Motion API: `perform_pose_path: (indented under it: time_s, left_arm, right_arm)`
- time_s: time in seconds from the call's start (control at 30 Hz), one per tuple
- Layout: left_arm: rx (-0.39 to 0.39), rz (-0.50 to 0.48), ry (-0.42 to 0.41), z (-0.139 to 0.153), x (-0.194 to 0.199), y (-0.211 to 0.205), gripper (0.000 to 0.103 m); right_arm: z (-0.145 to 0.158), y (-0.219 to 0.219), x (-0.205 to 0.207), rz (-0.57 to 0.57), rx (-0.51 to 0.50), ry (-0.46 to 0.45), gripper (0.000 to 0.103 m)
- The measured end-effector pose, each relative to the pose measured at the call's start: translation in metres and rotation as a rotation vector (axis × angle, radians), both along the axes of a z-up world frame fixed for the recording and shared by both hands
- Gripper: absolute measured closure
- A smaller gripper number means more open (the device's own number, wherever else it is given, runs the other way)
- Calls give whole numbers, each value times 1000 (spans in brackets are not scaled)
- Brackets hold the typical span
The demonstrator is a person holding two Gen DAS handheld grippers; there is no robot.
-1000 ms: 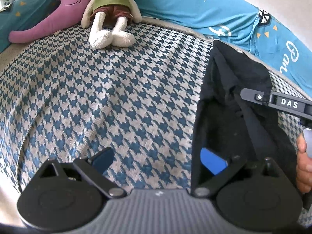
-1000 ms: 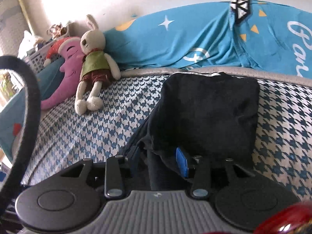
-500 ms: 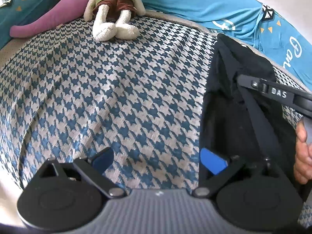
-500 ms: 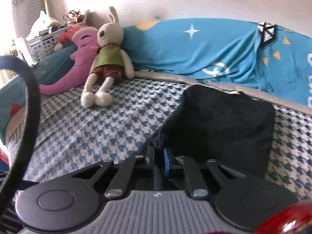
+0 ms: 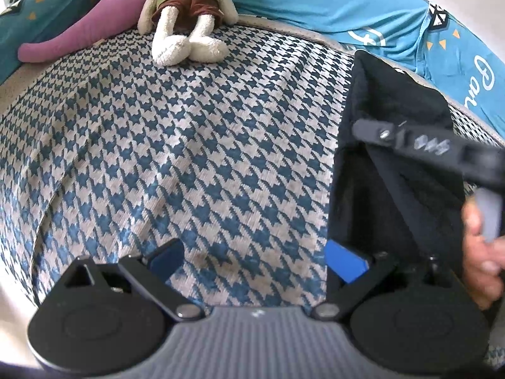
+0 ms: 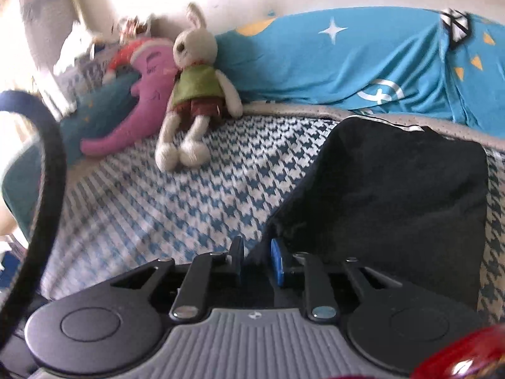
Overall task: Fold clothes
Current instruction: 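Lay the folded shirt side down with the right tool and release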
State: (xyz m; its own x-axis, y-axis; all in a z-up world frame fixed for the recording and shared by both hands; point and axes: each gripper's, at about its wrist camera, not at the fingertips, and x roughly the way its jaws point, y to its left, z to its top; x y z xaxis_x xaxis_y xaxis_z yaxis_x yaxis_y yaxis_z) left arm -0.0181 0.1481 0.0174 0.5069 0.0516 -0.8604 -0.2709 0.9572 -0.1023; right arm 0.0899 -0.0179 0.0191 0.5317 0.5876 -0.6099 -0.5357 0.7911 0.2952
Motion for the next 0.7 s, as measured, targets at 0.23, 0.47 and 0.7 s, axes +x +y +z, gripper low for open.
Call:
perform_pose_path:
  time_s: [0.23, 0.47, 0.7]
  left_arm:
    - [33, -42, -4, -4, -3, -9, 3]
    - [78, -87, -29, -7, -18, -18, 3]
    - [138, -114, -32, -9, -31, -22, 1]
  right_arm:
    - [31, -48, -30, -93, 38, -23, 81]
    - [45, -111, -60, -259, 30, 0, 80]
    - [42, -158, -82, -369, -25, 26, 73]
